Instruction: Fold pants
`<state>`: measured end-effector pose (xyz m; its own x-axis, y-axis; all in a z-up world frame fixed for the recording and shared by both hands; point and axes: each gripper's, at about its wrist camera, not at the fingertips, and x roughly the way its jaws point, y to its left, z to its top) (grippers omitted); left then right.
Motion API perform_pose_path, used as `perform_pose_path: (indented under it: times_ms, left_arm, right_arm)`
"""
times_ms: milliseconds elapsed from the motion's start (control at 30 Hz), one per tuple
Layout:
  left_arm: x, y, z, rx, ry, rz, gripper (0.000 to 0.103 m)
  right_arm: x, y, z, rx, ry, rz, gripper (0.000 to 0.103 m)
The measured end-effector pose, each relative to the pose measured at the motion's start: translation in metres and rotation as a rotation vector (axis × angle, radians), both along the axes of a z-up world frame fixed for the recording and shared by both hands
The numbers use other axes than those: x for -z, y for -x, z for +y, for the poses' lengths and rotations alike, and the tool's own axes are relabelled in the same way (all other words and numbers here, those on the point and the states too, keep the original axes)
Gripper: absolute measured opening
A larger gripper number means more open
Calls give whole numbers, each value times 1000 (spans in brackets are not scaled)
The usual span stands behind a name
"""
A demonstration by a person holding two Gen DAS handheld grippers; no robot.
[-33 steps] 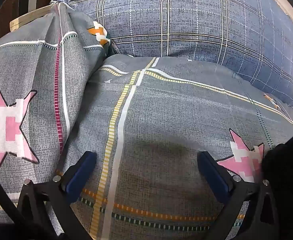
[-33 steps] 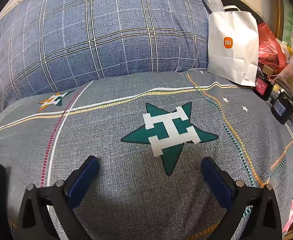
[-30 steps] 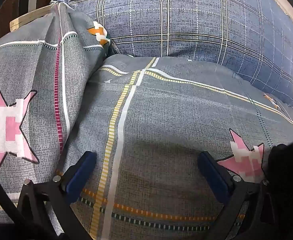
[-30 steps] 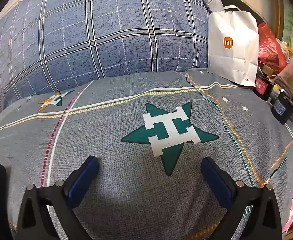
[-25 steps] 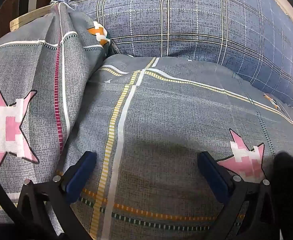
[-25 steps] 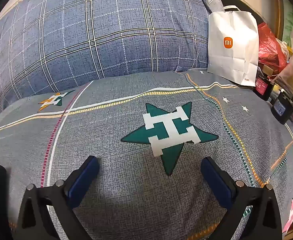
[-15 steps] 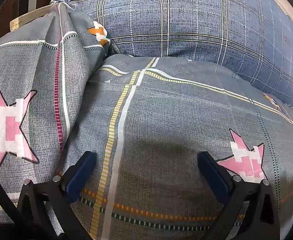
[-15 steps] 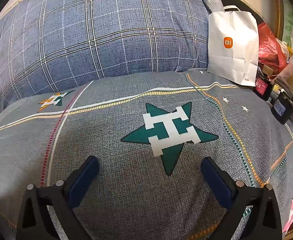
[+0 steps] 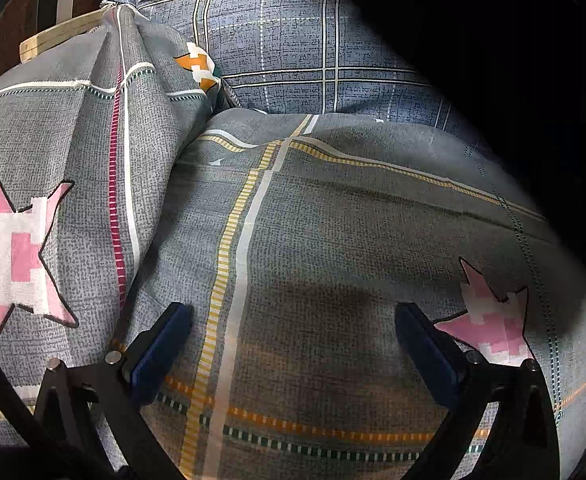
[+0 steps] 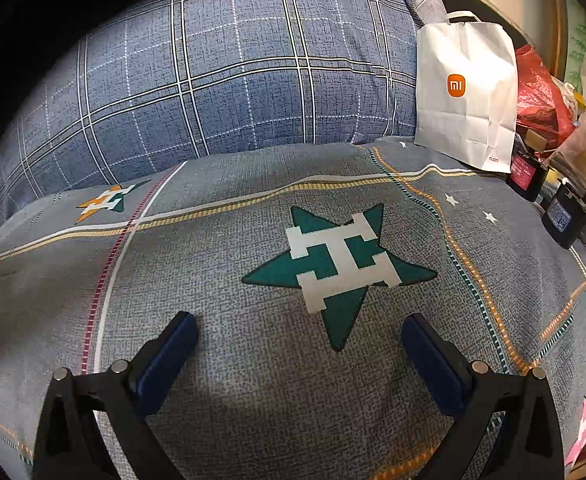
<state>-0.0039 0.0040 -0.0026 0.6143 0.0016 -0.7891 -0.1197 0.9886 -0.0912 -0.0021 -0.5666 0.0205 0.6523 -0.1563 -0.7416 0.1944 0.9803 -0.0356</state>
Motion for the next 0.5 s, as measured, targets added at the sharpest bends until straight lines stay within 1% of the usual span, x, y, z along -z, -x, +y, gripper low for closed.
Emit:
perform_pose_path:
  times_ms: [500]
  left_arm:
    - [-1,-4,-3,1,-4,0,103]
  right_arm:
    - [-1,2,2,0,0,-1,103]
